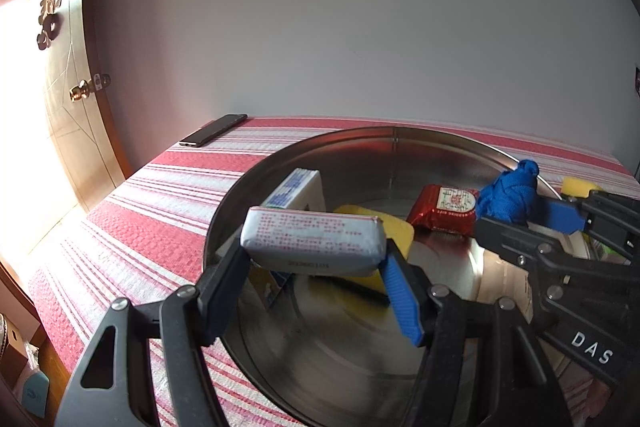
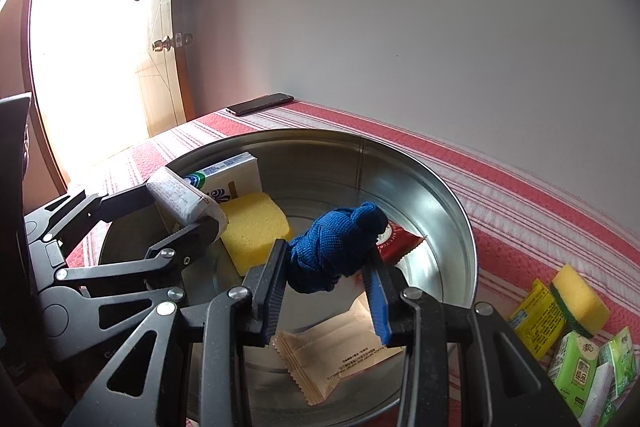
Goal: Organize objects
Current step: 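Drop the soap bar and blue cloth into the tin bowl by opening both grippers, then move both grippers back to the green tissue packs on the bed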
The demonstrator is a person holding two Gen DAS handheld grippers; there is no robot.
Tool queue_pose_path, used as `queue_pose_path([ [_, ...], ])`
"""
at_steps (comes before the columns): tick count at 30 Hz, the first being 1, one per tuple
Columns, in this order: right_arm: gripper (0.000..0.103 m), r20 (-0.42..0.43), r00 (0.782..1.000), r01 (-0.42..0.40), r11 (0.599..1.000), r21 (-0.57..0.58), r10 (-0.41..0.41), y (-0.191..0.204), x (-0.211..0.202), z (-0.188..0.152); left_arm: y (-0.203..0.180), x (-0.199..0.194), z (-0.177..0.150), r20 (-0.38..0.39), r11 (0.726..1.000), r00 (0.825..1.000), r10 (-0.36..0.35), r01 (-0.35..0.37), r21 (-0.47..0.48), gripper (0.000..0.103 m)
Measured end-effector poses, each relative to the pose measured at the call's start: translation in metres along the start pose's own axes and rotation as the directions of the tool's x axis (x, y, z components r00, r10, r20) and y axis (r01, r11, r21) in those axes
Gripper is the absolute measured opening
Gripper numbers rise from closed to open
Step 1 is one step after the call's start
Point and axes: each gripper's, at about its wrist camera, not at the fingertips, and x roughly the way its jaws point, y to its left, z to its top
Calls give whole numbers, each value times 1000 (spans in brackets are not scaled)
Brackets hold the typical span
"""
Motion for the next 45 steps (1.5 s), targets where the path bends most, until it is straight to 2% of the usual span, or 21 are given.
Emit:
queue_pose_path([
  [3,41,1,1000,15,1000,14,-15,-3,-1,0,1,-2,1,9,1000,1000,-5,5,0,69],
  [5,51,5,999,33,999,22,-33,-6,-2,-1,1,-4,0,22,1000,1000,0,0,-1,72],
  [7,66,20,998,52,998,35,-53,-8,-6,-2,2,-6,-1,36,1000,999,4,-4,-3,80],
  [8,67,30,998,58,997,45,-59,-10,-9,-3,2,-8,-1,40,1000,999,6,-6,-7,82],
  [10,69,38,997,61,996,60,-64,-13,-13,-4,4,-9,-1,45,1000,999,5,-5,-13,89],
  [15,69,62,994,82,993,86,-87,-21,-26,-8,3,-14,-2,71,1000,997,5,-5,-13,89],
  [18,69,77,992,91,990,109,-100,-29,-37,-12,2,-18,-1,82,1000,997,13,-12,-22,97],
  [22,69,90,988,111,984,139,-124,-39,-54,-20,1,-23,-2,92,999,996,0,3,-35,97],
  [25,69,94,979,165,975,149,-180,-49,-72,-28,-1,-28,-2,106,999,994,2,2,-37,98],
  [30,69,30,943,321,929,186,-332,-77,-107,-59,-9,-37,-1,125,999,992,-8,13,-33,100],
  [34,69,-57,885,462,852,247,-463,-109,-137,-91,-17,-43,-1,136,999,990,-21,25,-27,102],
  [36,72,-117,865,500,820,277,-488,-127,-145,-105,-25,-47,-1,140,999,989,-36,38,-11,103],
  [41,73,-207,873,486,820,302,-442,-146,-139,-116,-47,-59,-1,152,997,986,-68,62,41,103],
  [43,73,-234,865,497,821,280,-444,-148,-136,-116,-54,-64,-1,159,996,984,-77,68,61,103],
  [45,73,-256,876,474,826,305,-408,-155,-135,-118,-60,-68,0,163,995,983,-86,76,71,103],
])
